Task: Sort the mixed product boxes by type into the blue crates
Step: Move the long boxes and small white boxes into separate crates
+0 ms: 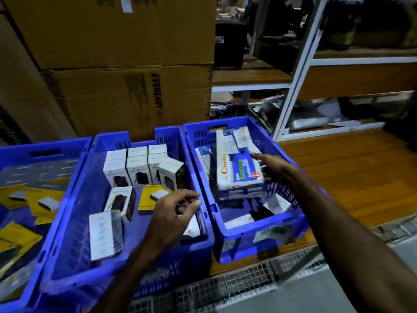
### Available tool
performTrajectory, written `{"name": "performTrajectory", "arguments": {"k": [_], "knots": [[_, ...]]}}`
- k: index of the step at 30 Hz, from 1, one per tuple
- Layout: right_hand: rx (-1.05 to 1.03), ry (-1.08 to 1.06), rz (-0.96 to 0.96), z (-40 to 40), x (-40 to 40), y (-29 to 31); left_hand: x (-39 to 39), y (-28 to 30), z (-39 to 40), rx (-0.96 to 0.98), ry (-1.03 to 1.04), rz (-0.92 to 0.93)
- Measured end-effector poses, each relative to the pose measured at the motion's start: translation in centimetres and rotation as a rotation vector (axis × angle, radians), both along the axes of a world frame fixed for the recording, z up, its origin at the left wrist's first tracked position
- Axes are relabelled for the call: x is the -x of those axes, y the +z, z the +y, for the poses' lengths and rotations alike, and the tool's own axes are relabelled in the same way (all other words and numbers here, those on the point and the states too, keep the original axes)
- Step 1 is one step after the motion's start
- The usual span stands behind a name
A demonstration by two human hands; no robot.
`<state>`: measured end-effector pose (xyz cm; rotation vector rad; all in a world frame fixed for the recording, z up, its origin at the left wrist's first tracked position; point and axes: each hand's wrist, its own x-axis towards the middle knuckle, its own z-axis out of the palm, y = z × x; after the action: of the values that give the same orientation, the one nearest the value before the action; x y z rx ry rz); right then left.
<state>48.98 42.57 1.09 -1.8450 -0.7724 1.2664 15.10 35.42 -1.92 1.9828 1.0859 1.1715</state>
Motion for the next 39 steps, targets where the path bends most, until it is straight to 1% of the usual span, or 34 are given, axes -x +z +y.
{"name": "performTrajectory", "arguments": {"k": [1, 3, 5, 7, 8, 14, 17, 19, 21, 24, 27, 30, 32, 35, 39], "knots": [[-0.010, -0.022, 0.004, 0.4, 0.9, 0.2, 0.0, -0.1, 0.1, 0.005, 0.012, 0.002], [-0.095, -0.065, -0.027, 1.5, 1.5, -0.7, -0.1, -0.2, 0.2, 0.009, 0.022, 0.014], [-0.170, -0.054, -0.227, 2.2, 1.2, -1.8, 0.0, -0.3, 0.2, 0.007, 0.025, 0.028], [-0.190, 0.041, -0.390, 1.8, 0.8, -2.3, -0.1, -0.2, -0.1, 0.007, 0.036, 0.027], [-0.196, 0.099, -0.416, 1.3, 0.5, -2.5, -0.2, -0.2, -0.2, 0.005, 0.042, 0.025], [-0.308, 0.431, -0.505, -2.6, -3.1, -2.2, -2.5, 0.9, -0.7, -0.093, -0.026, 0.095], [-0.292, 0.605, -0.510, -4.4, -5.5, -1.9, -4.5, 1.8, -0.1, -0.131, -0.094, 0.170], [-0.277, 0.703, -0.555, -5.4, -6.4, -1.6, -5.9, 2.3, 0.7, -0.127, -0.172, 0.232], [-0.262, 0.793, -0.673, -6.1, -7.2, -1.4, -7.6, 2.6, 1.5, -0.056, -0.261, 0.336], [-0.245, 0.940, -0.844, -6.3, -7.9, -1.2, -10.5, 2.2, 3.3, 0.031, -0.368, 0.590], [-0.194, 1.068, -0.939, -5.8, -8.4, -1.4, -13.5, 0.4, 5.3, 0.087, -0.516, 0.847], [-0.114, 1.219, -1.034, -5.0, -8.2, -1.2, -16.1, -1.7, 6.2, 0.199, -0.636, 1.144], [-0.037, 1.319, -1.104, -4.6, -7.7, -1.1, -17.0, -3.1, 6.7, 0.214, -0.680, 1.263], [-0.011, 1.411, -1.118, -3.9, -7.6, -1.9, -17.0, -5.5, 8.0, 0.156, -0.670, 1.299], [-0.015, 1.441, -1.153, -3.0, -7.9, -3.7, -17.3, -7.0, 8.5, 0.138, -0.638, 1.287]]}}
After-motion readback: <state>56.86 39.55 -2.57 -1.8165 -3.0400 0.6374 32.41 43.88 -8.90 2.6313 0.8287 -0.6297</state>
